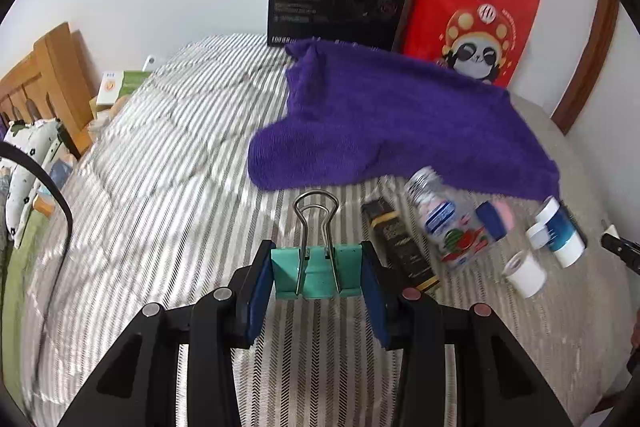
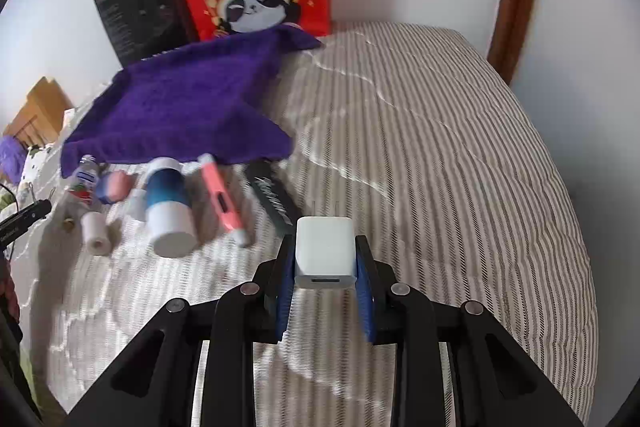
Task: Organize rigid objects
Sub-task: 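Carry the clip and charger onto the purple towel while both tools open to release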
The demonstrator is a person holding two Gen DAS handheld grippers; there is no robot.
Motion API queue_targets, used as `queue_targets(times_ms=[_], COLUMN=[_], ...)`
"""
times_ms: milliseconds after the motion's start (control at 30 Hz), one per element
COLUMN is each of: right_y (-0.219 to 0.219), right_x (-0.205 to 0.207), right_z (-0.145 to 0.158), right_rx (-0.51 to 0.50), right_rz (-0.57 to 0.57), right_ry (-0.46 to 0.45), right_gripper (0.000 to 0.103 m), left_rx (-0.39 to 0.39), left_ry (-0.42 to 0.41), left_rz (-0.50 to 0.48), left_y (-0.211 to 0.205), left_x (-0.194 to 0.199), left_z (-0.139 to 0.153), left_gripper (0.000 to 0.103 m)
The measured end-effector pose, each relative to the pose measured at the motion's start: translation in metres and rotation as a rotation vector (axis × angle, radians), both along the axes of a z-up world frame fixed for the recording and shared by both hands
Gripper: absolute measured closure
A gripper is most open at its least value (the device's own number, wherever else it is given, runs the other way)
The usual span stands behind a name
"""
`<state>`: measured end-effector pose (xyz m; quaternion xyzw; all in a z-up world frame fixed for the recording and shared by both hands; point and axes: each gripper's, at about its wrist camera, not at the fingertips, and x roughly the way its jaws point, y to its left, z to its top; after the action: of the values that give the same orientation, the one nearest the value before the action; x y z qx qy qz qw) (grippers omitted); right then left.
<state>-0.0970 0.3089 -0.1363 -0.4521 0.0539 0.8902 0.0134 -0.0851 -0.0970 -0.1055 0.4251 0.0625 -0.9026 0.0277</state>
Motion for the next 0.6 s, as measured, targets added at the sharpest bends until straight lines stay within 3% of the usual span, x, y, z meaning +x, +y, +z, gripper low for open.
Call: queue_targets(times_ms=[100, 300, 467, 600], right_y=[-0.015, -0.049, -0.074, -0.085], right_x=[-0.013, -0.06, -0.12, -0.179], right_z=[0.013, 0.035, 0.052, 0.052], right_rx=[-0.014, -0.059, -0.093, -0.115], right_rz=[0.037, 0.092, 0.114, 0.136], right_ry=[0.013, 0.03, 0.056, 0.028], right_gripper=[0.075, 0.075, 0.075, 0.075], left_rx=[-0.014, 0.054, 0.077, 0.084], left_ry=[0.033, 0.061, 0.052, 0.03], left_rz=[-0.028, -0.103, -0.188, -0.238], left_y=[0.001, 0.002, 0.014, 0.03], left_x=[-0.007, -0.051, -0.115, -0.164], left_z=[0.026, 0.06, 0.069, 0.058], left_gripper=[0.064, 0.064, 0.064, 0.064])
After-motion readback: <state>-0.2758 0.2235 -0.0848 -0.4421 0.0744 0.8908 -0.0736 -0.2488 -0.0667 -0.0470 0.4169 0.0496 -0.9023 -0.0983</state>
